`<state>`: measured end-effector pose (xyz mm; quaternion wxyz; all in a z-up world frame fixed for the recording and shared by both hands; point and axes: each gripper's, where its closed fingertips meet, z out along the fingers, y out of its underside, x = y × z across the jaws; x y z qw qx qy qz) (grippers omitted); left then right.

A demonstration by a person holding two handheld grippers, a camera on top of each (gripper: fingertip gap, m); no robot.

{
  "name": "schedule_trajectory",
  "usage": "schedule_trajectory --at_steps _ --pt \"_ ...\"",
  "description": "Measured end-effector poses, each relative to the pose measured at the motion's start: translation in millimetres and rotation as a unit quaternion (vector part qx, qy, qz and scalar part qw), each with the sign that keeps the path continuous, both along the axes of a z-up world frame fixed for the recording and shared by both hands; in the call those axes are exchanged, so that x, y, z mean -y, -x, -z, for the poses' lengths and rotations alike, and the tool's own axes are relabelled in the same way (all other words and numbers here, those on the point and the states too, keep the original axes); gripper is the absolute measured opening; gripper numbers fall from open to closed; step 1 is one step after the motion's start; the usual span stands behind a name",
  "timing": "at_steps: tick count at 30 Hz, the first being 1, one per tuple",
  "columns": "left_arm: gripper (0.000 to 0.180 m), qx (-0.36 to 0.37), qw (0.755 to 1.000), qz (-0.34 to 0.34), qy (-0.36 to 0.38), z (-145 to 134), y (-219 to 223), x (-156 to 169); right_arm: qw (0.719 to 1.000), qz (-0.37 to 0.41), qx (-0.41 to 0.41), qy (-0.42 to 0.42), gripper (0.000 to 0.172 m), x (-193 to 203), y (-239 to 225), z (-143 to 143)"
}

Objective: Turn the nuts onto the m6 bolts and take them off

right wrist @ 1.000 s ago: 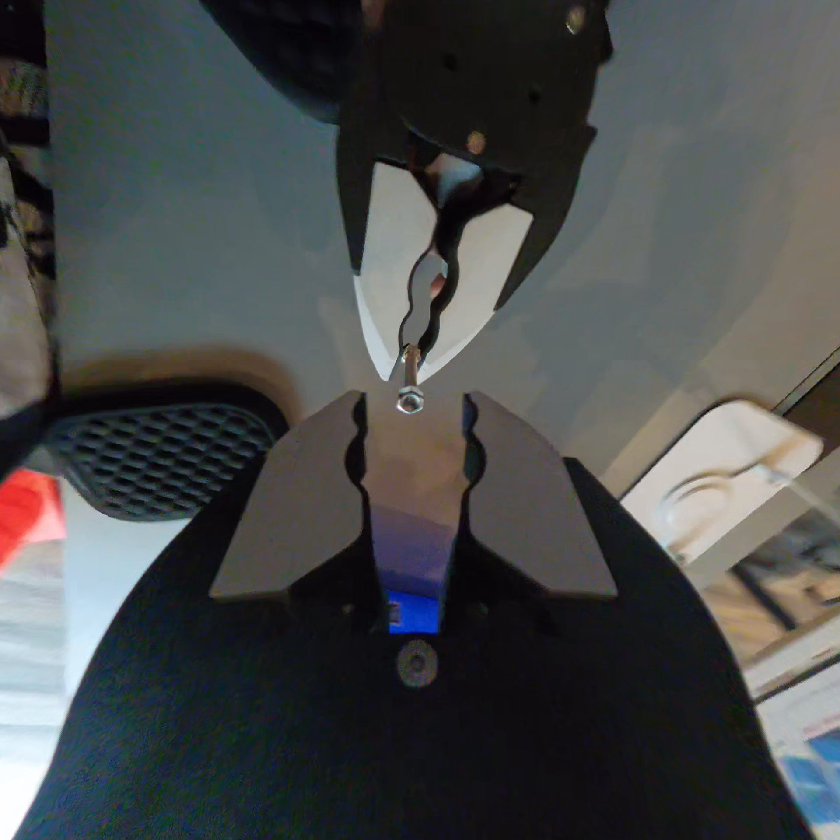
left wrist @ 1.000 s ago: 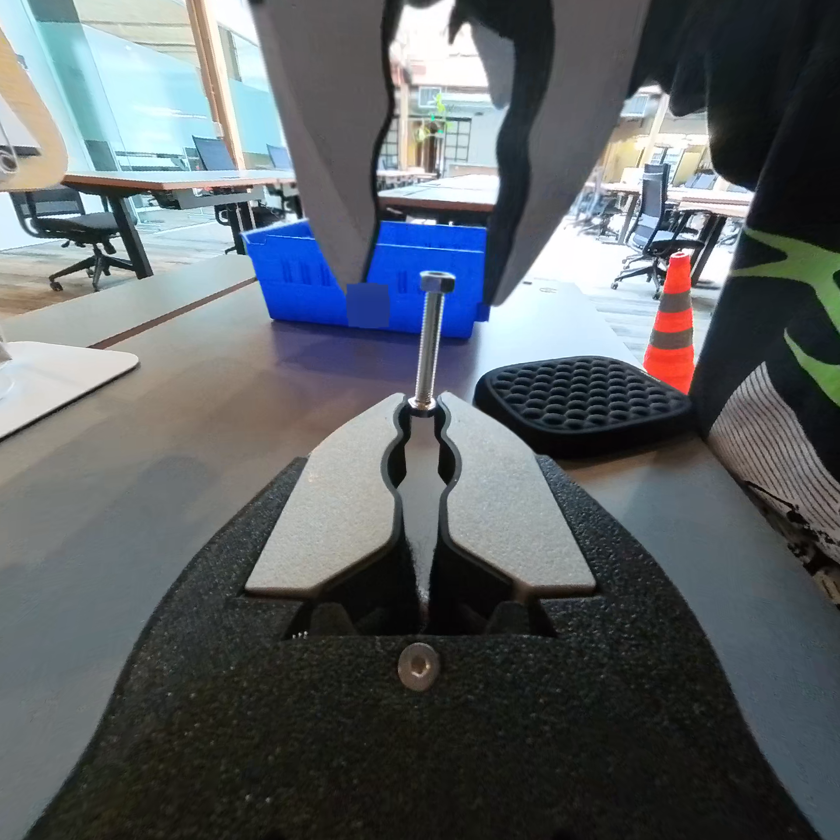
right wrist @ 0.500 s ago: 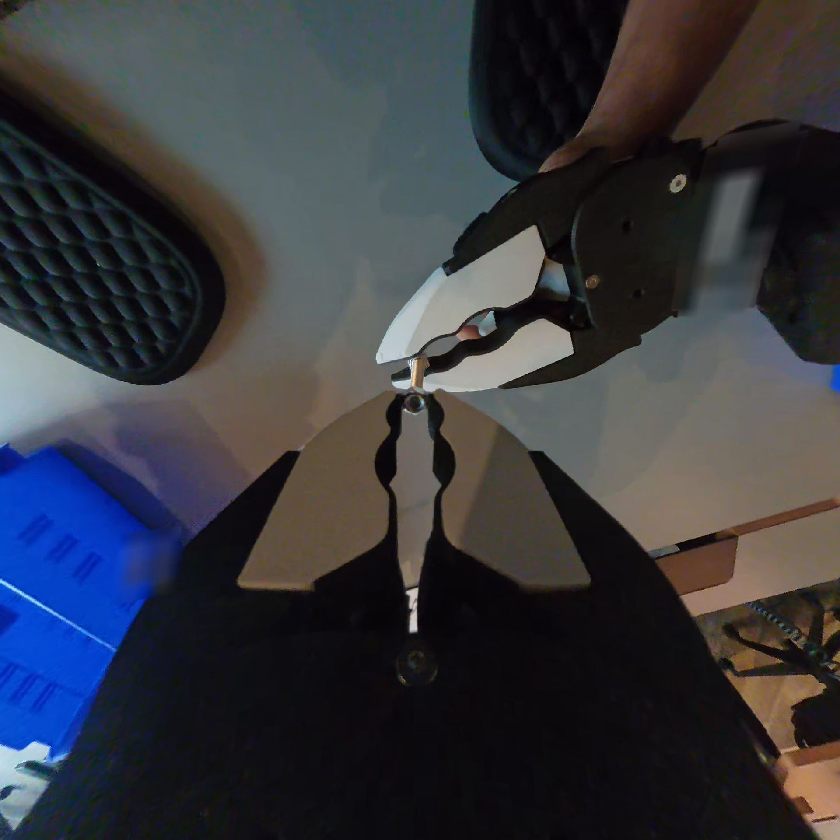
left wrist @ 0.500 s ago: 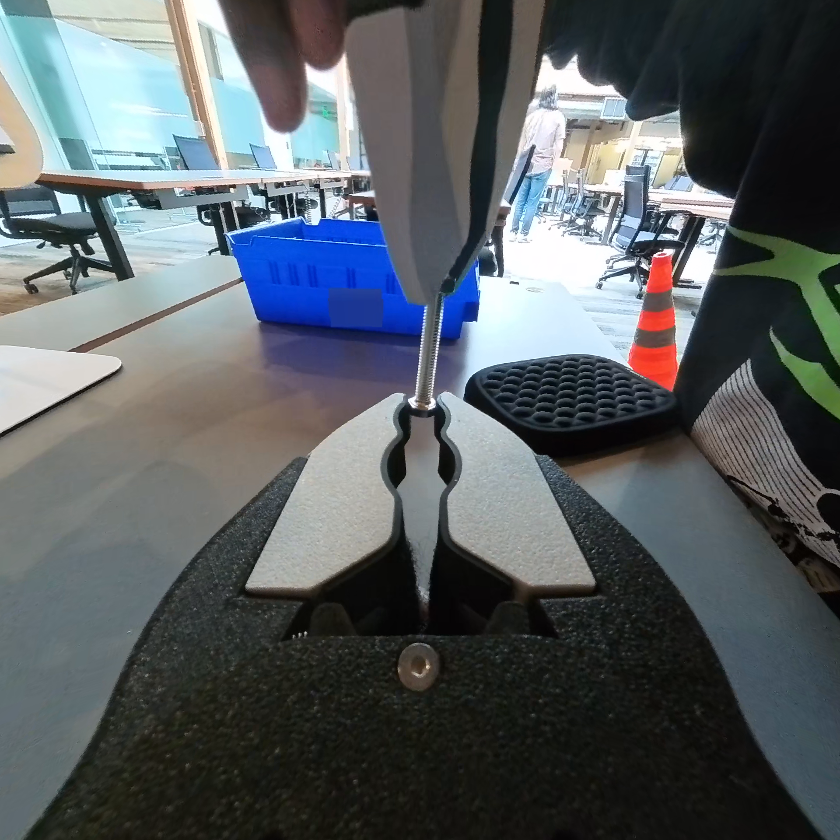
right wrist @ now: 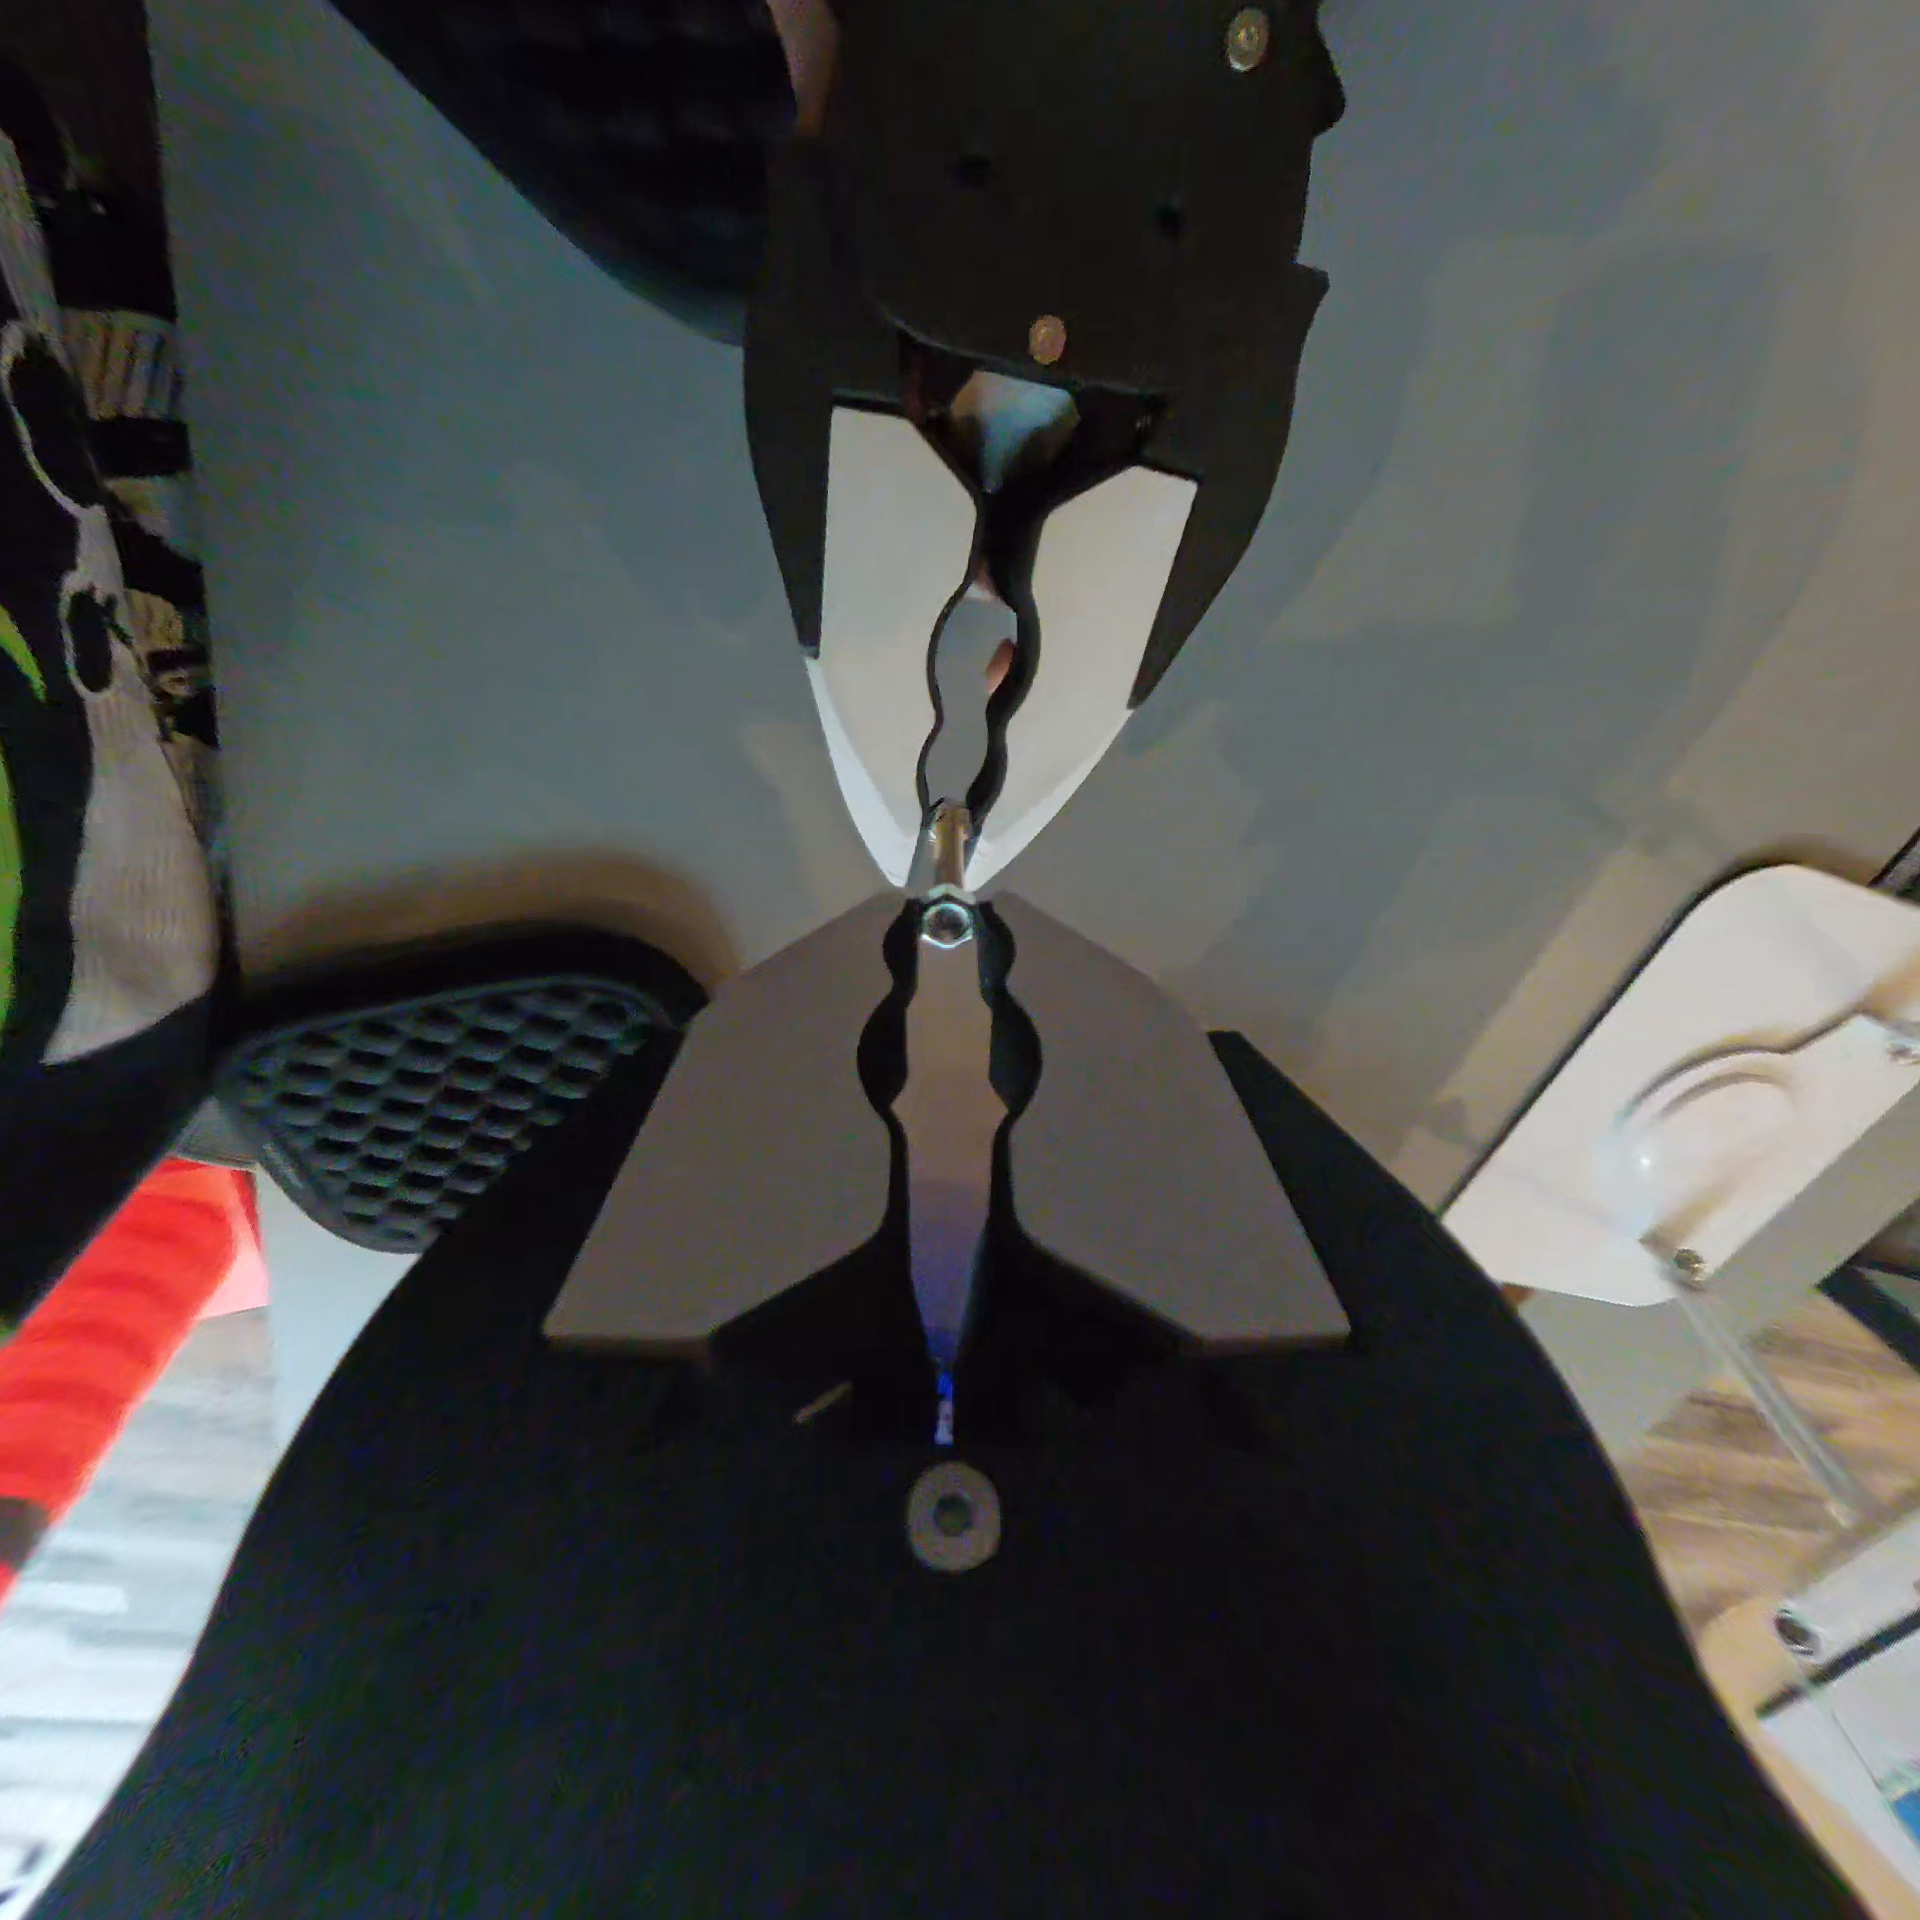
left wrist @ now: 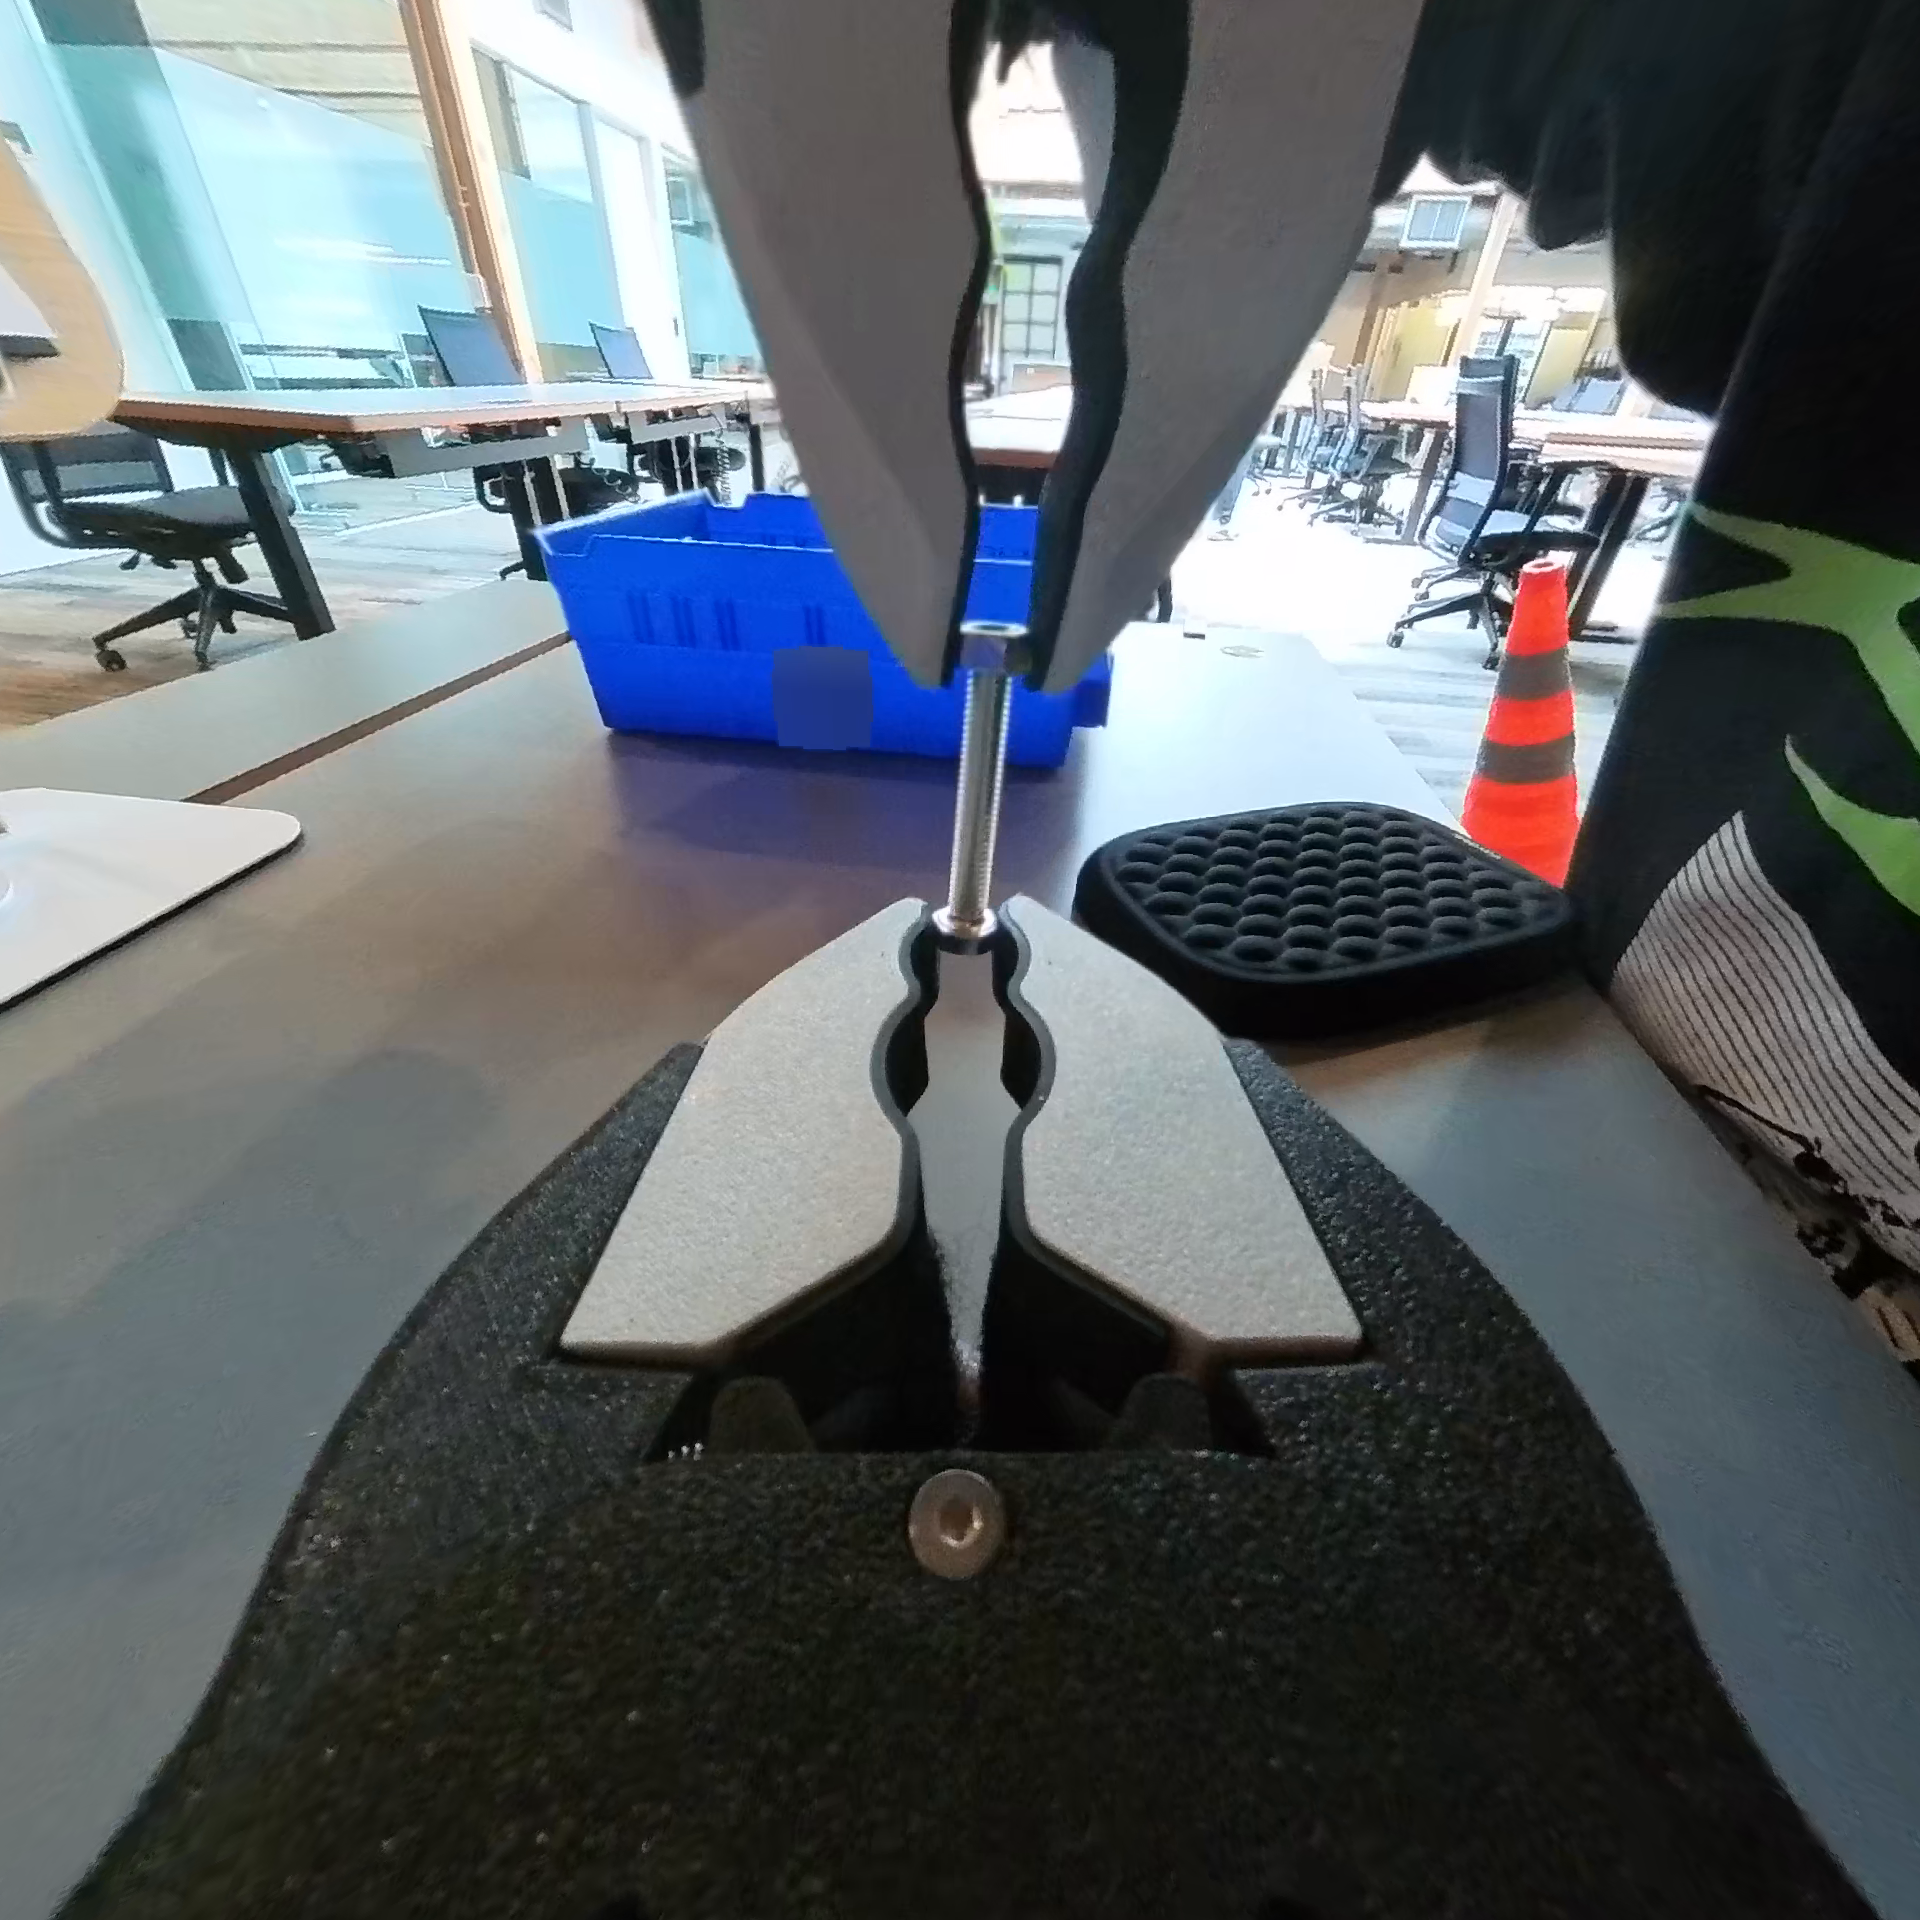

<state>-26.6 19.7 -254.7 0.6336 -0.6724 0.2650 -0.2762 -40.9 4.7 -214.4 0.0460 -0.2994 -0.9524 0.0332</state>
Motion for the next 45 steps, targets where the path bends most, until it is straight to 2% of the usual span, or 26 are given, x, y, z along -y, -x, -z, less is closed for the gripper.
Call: schedule_trajectory --at_steps 2,3,5,7,9,14,16,20,22,24,26,29,32,34,38,41,43,45 --pt "0.009 0.009 1.000 0.002 0.001 -1.2 1.2 0.1 0.998 -0.052 -0.024 -0.018 0.032 -3.1 8.3 -2.6" --pt "0.009 0.009 1.000 0.003 0.001 -1.3 1.2 0.1 0.995 -0.098 -0.025 -0.022 0.036 -2.7 9.1 -3.8" --pt "0.009 0.007 1.000 0.005 0.002 -0.8 0.4 0.5 0.973 -0.226 -0.027 -0.025 0.035 1.3 5.5 -5.7" --pt "0.009 0.008 1.000 0.008 0.002 -0.8 0.2 0.8 0.938 -0.342 -0.029 -0.046 0.032 0.1 0.9 -5.6" --pt "0.009 0.010 1.000 0.008 0.003 -1.1 0.5 0.8 0.920 -0.389 -0.029 -0.043 0.025 2.7 -0.1 -4.8" --pt "0.009 0.011 1.000 0.008 0.003 -1.1 0.6 0.7 0.915 -0.402 -0.022 -0.033 0.010 4.7 3.1 -3.3" --pt "0.009 0.013 1.000 0.004 0.003 -1.3 1.6 0.0 0.929 -0.368 -0.025 -0.035 0.010 4.2 5.3 -3.5" --pt "0.009 0.017 1.000 -0.005 0.003 -2.0 4.0 -1.4 0.986 -0.163 -0.018 -0.027 0.009 1.5 6.7 -3.9" --pt "0.009 0.016 1.000 -0.008 0.004 -1.7 4.3 -2.0 0.999 -0.042 -0.016 -0.018 0.009 -0.7 5.4 -3.1" --pt "0.009 0.012 1.000 -0.007 0.004 -0.8 3.3 -1.9 1.000 0.001 -0.017 -0.019 0.010 -1.8 2.2 -2.2" --pt "0.009 0.009 1.000 -0.006 0.003 -0.6 2.4 -1.6 0.999 -0.014 -0.025 -0.022 0.010 0.2 2.6 -2.3" --pt "0.009 0.012 1.000 -0.002 0.003 -1.1 2.5 -1.0 0.988 -0.140 -0.044 -0.038 0.032 2.8 8.1 -6.3" --pt "0.009 0.010 1.000 0.001 0.002 -1.1 1.6 -0.3 0.944 -0.321 -0.044 -0.058 0.030 4.3 4.0 -8.3" --pt "0.009 0.011 1.000 0.002 0.002 -1.2 1.7 -0.2 0.918 -0.387 -0.050 -0.069 0.023 3.3 5.9 -7.7" --pt "0.009 0.012 1.000 0.004 0.002 -1.5 1.6 0.1 0.918 -0.393 -0.018 -0.048 0.013 3.4 2.7 -3.7" --pt "0.009 0.014 1.000 0.002 0.002 -1.6 2.1 -0.2 0.924 -0.378 -0.031 -0.050 0.011 2.9 4.1 -3.7" --pt "0.009 0.016 1.000 -0.002 0.002 -2.0 3.2 -0.8 0.946 -0.319 -0.034 -0.049 0.010 1.8 4.8 -4.0" --pt "0.009 0.015 1.000 -0.007 0.001 -1.9 4.0 -1.4 0.977 -0.209 -0.030 -0.038 0.010 0.6 4.9 -3.9"
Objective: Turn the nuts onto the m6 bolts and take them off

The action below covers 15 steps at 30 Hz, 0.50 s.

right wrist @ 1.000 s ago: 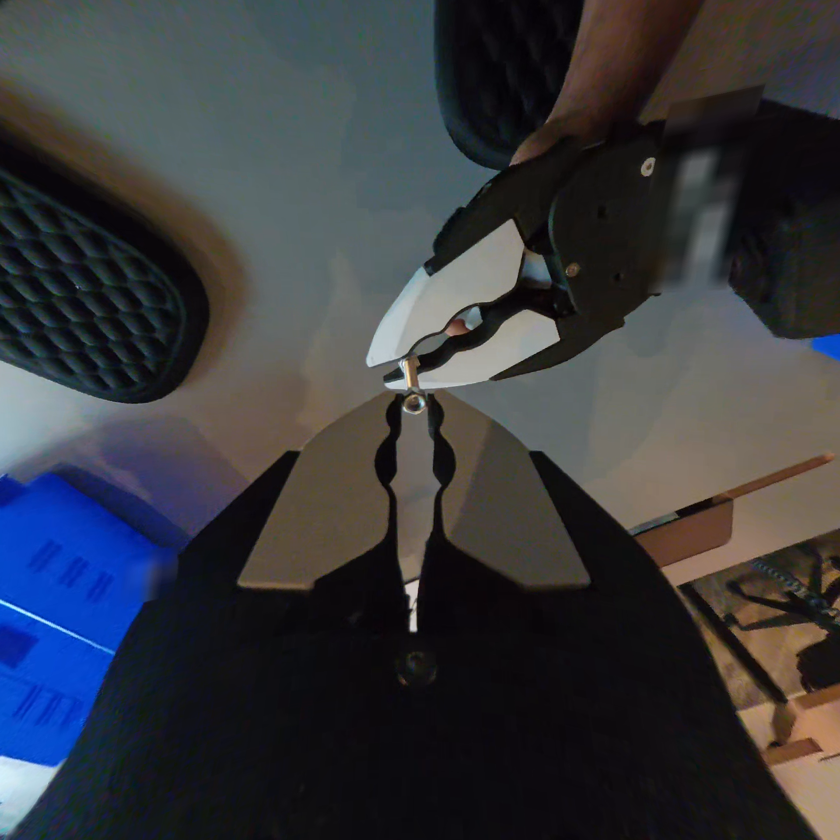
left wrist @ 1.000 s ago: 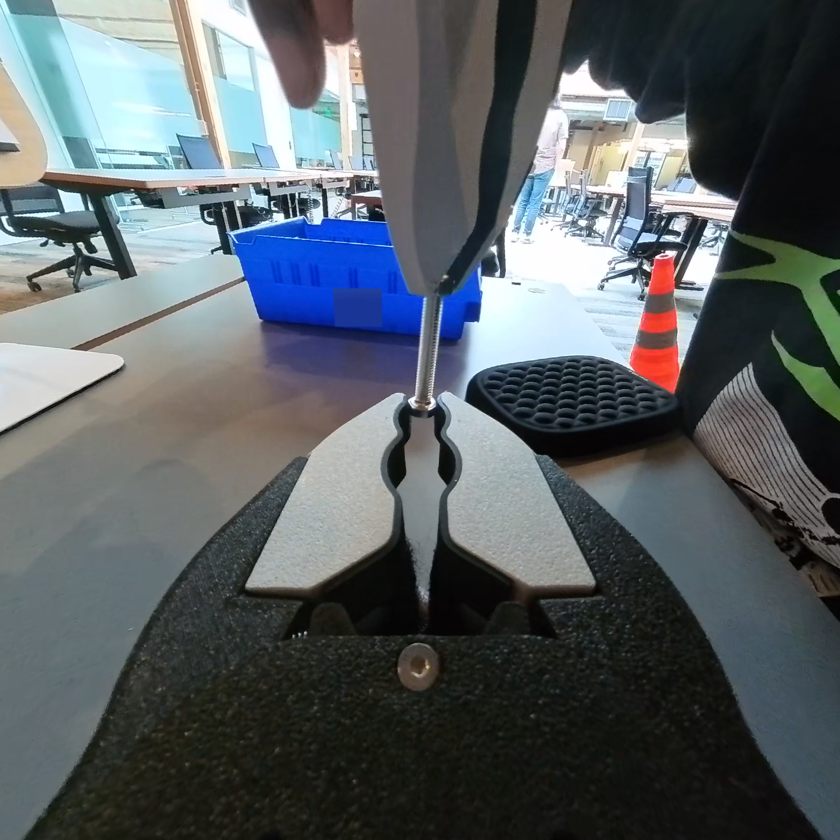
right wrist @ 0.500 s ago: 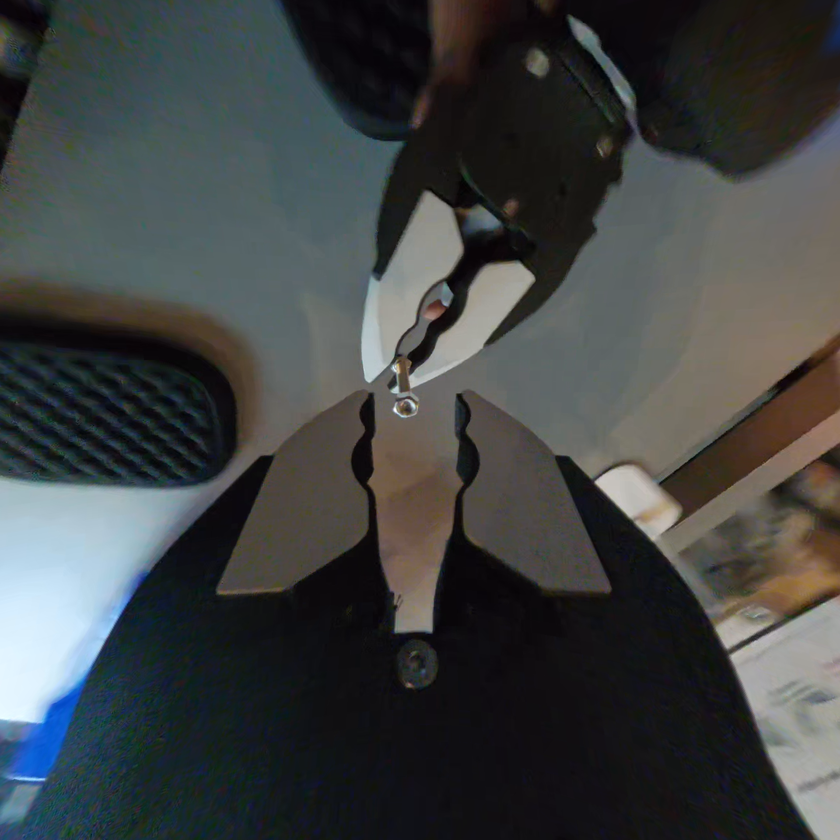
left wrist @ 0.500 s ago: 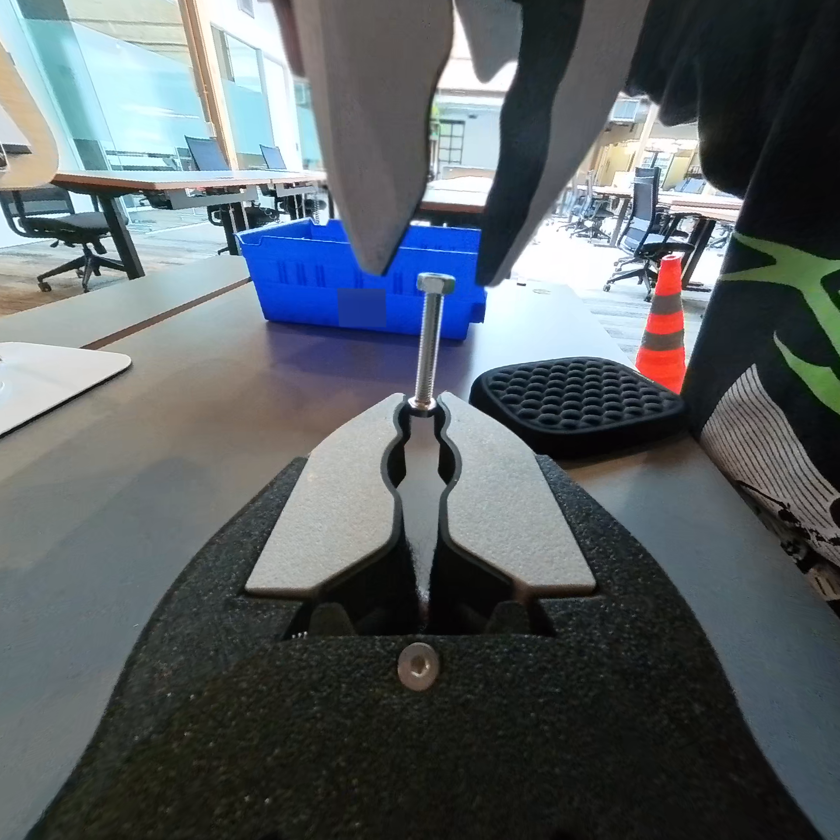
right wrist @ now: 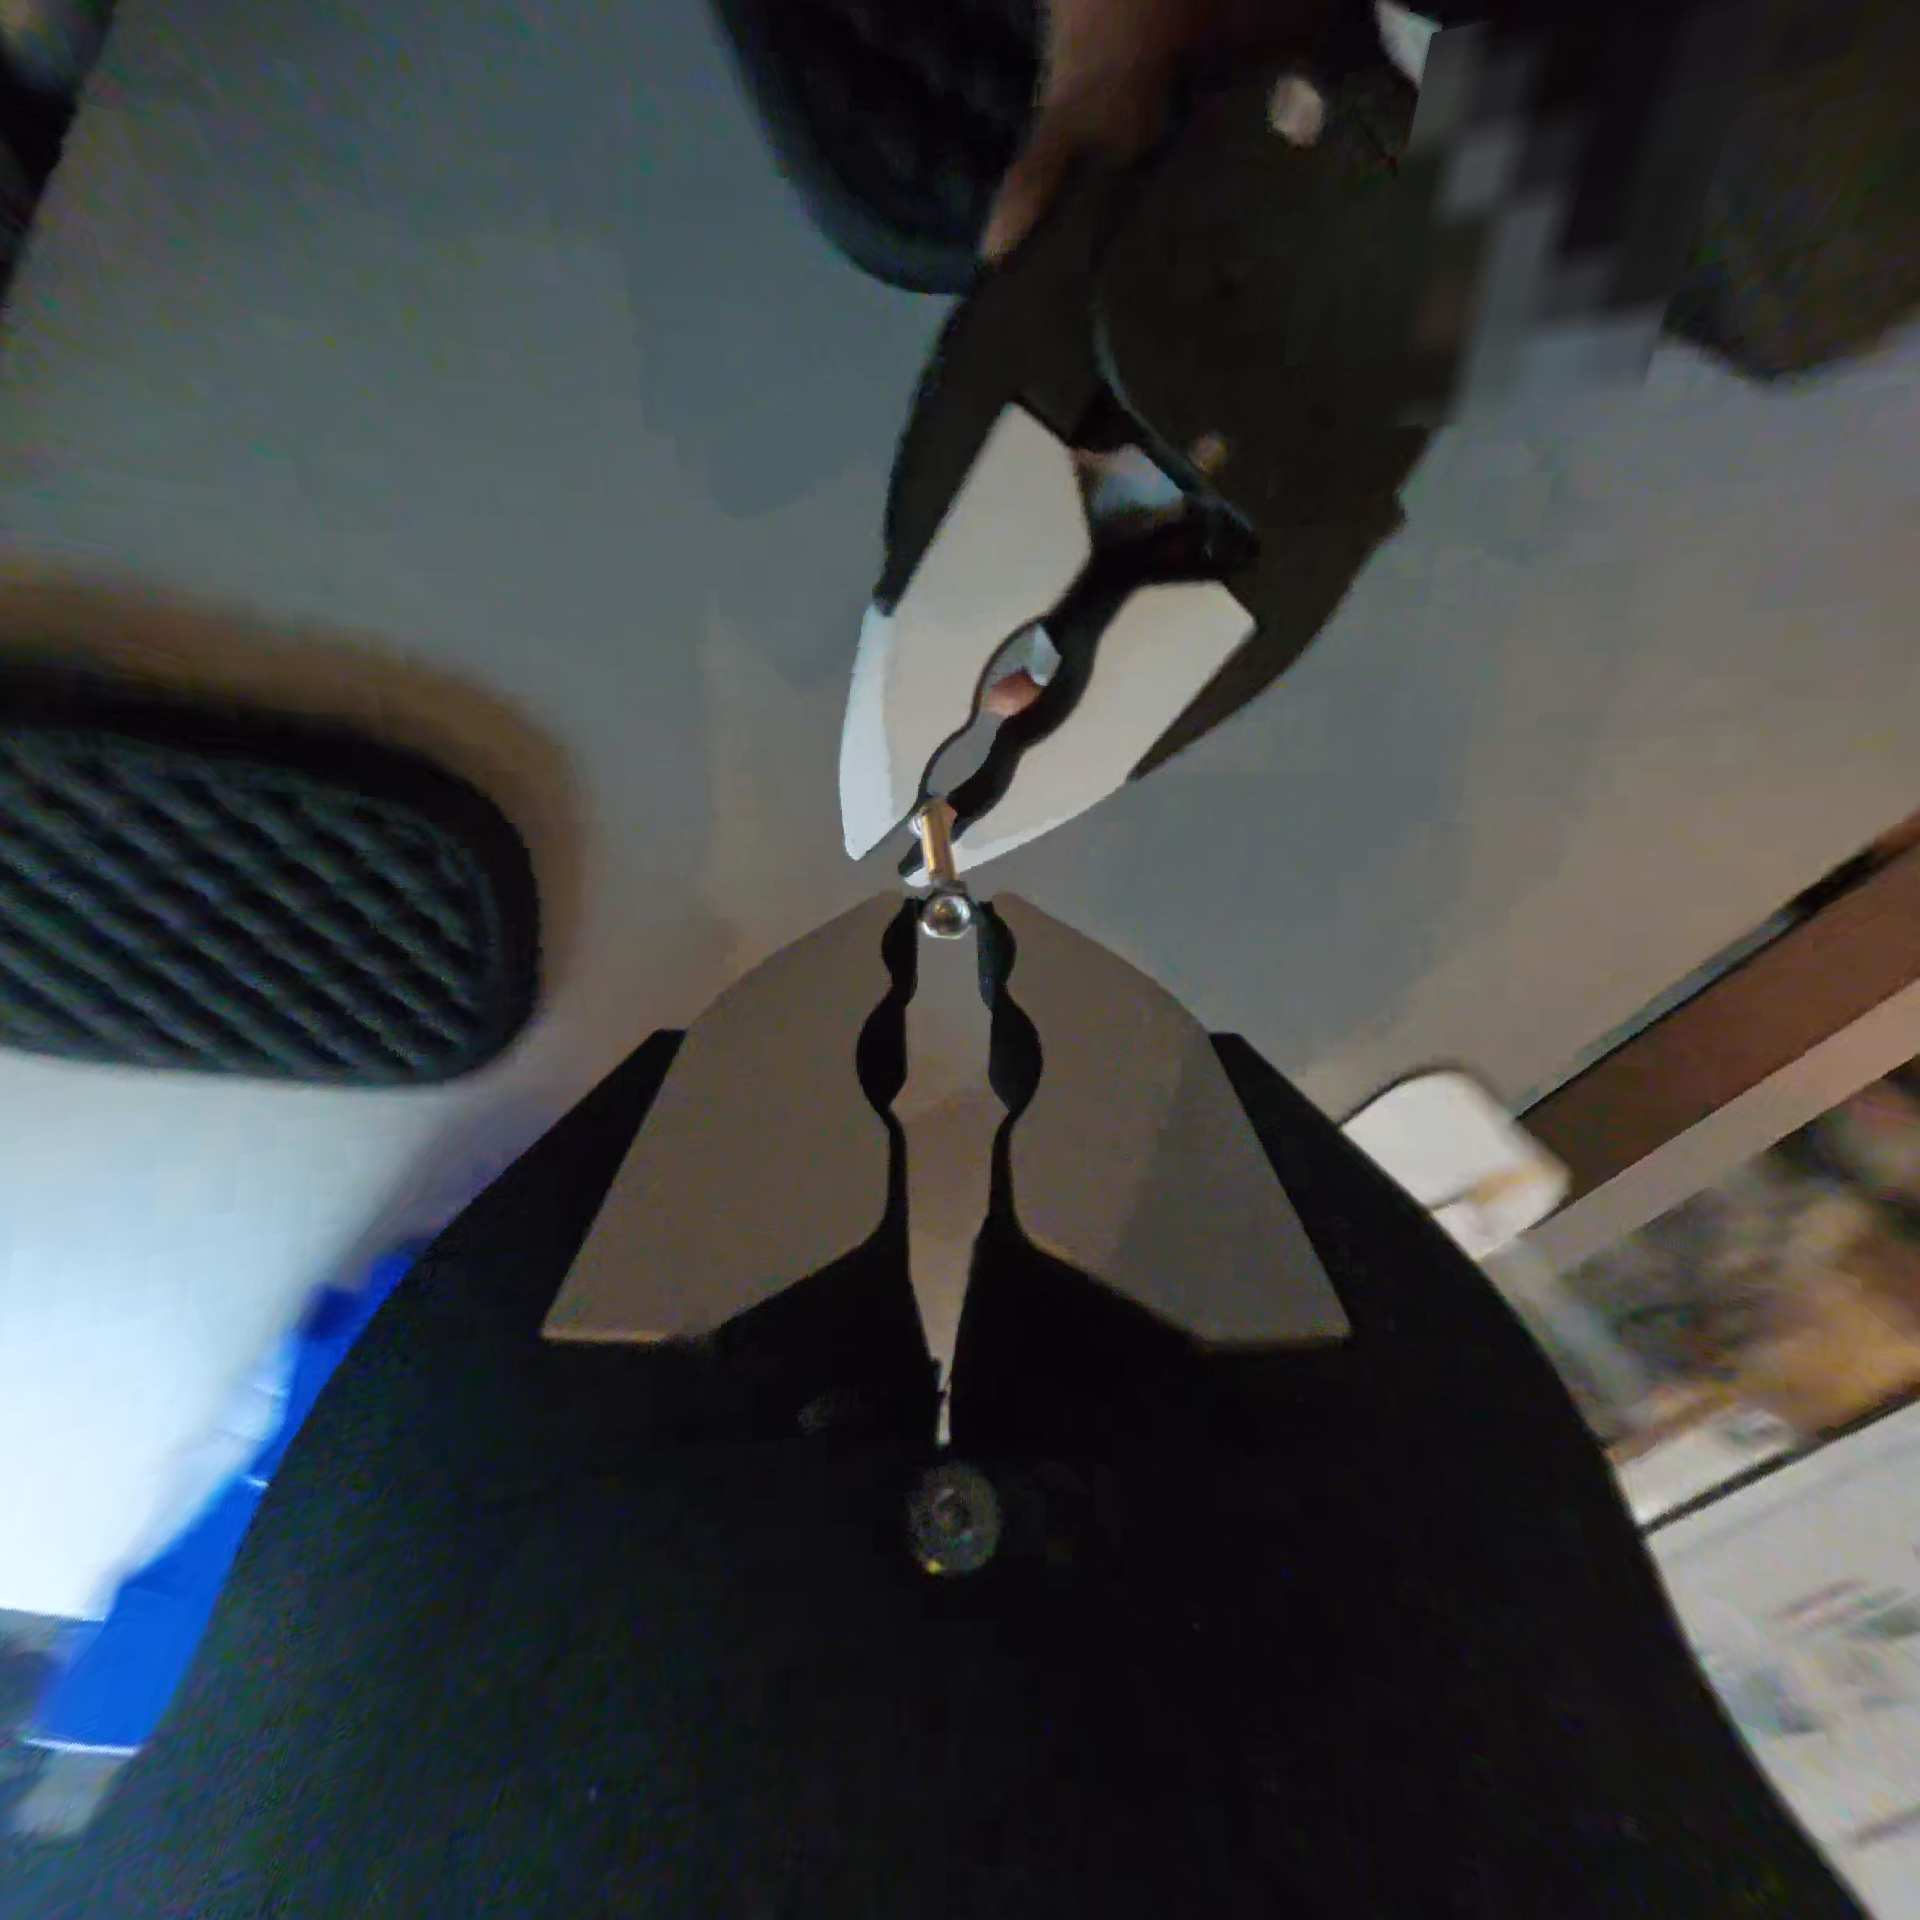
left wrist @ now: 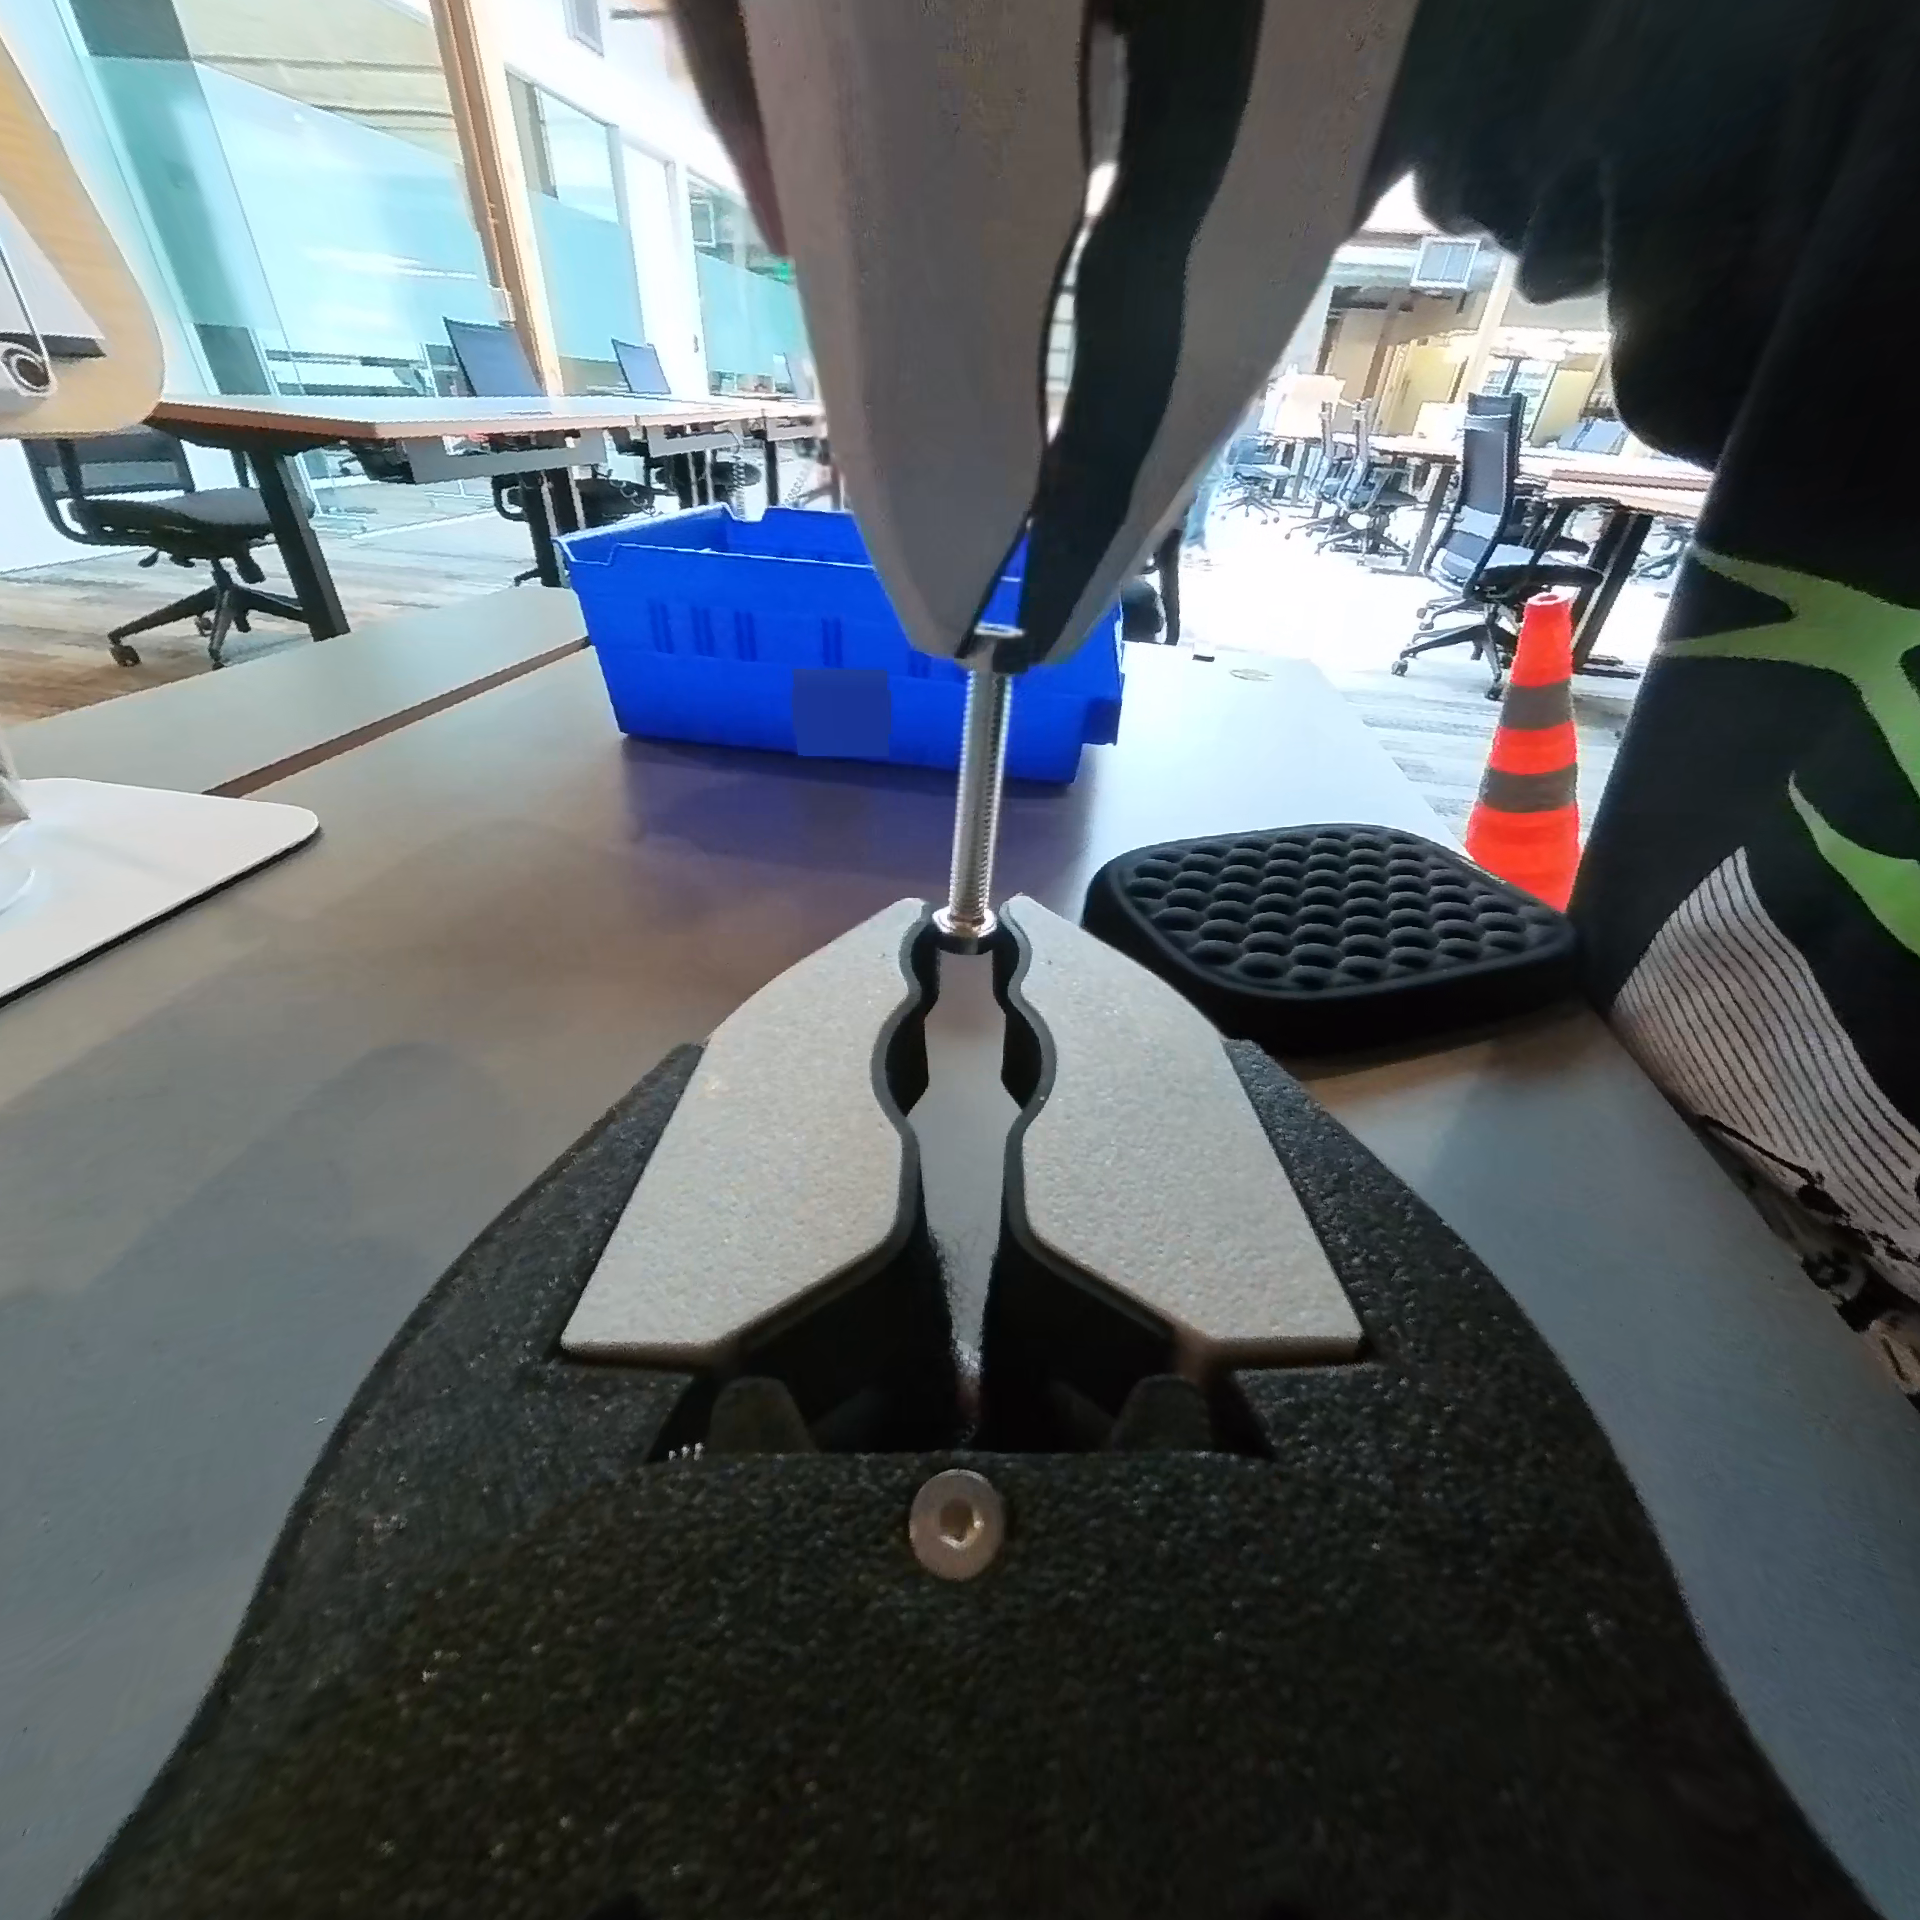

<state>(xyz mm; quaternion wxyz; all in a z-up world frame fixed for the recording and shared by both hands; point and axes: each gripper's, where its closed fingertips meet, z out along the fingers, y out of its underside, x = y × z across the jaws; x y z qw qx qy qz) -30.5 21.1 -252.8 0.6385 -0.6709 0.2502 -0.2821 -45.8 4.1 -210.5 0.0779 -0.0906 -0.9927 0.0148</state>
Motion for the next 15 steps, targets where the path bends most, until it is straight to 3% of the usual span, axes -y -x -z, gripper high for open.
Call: schedule_trajectory --at_steps 3,5,7,10,13,15 --pt "0.009 -0.006 1.000 -0.003 0.001 1.1 -0.7 -0.5 0.981 0.193 0.007 0.032 0.010 -0.6 -3.4 1.6" --pt "0.009 -0.015 1.000 0.000 0.000 2.2 -2.6 0.1 0.975 0.219 0.006 0.034 0.010 -1.5 -6.2 2.4" --pt "0.009 -0.009 1.000 0.003 0.001 1.6 -2.3 0.4 0.985 0.169 -0.011 0.024 0.013 -1.0 -2.5 0.6" --pt "0.009 -0.005 1.000 0.007 0.000 0.9 -2.1 1.0 0.999 0.011 -0.031 0.003 0.031 2.1 4.1 -4.9" --pt "0.009 -0.006 1.000 0.009 0.000 1.0 -2.7 1.4 0.986 -0.160 -0.030 -0.025 0.028 3.7 0.0 -4.3" --pt "0.009 -0.002 1.000 0.010 0.001 0.5 -2.0 1.5 0.978 -0.205 -0.016 -0.030 0.021 4.2 -2.4 -1.4"
